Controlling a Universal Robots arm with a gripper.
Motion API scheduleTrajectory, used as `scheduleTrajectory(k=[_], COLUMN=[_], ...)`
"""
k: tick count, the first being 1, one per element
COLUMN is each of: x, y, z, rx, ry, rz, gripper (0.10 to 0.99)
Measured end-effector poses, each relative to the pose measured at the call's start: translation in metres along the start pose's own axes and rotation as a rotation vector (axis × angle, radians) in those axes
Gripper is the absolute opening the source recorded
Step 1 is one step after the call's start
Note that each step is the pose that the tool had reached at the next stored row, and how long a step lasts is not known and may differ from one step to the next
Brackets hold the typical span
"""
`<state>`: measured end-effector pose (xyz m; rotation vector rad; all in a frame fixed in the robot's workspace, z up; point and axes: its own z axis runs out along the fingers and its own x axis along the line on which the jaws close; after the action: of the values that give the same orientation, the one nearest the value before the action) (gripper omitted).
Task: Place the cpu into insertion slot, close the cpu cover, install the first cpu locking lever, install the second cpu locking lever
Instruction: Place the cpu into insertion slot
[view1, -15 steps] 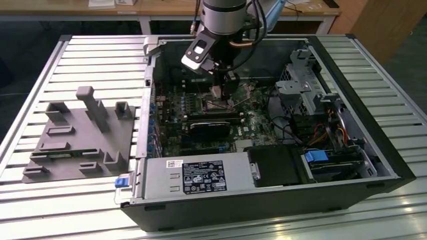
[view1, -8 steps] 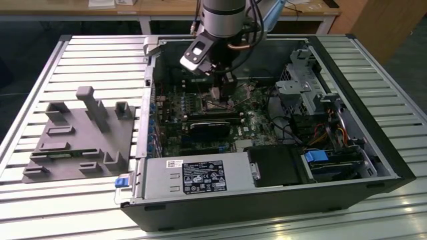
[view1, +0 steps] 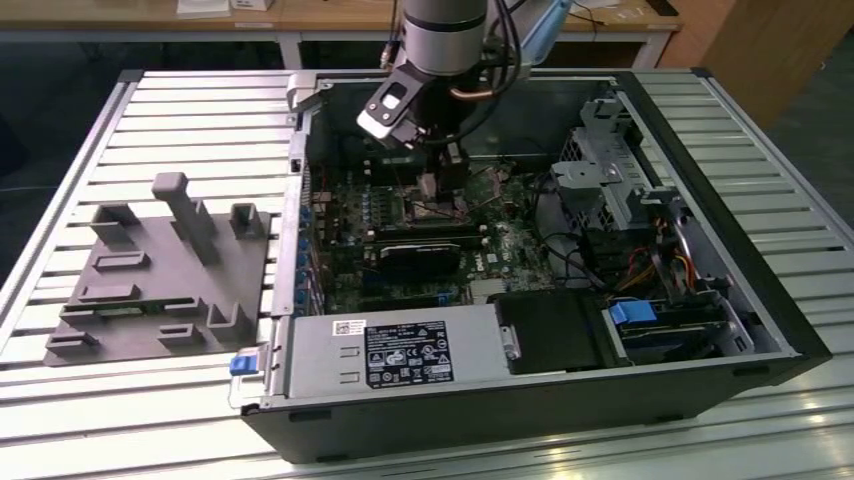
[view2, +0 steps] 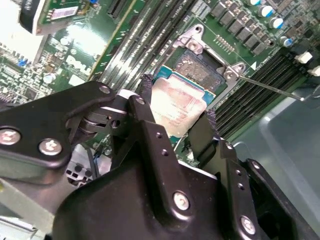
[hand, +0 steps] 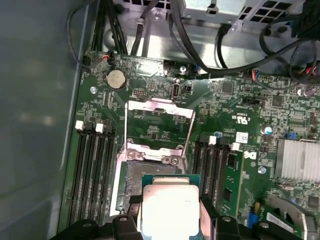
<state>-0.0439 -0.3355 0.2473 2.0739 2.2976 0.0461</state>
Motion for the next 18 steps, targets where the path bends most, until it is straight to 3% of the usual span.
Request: scheduleTrajectory(k=[7, 18], x=[0.0039, 0.0121], y=[-0.0010, -0.0034], z=[0.0058, 0.0190], rx=[0.001, 0.003], ry=[-0.0033, -0.0041], rz=[0.054, 0.072], gripper=[0.537, 0.537])
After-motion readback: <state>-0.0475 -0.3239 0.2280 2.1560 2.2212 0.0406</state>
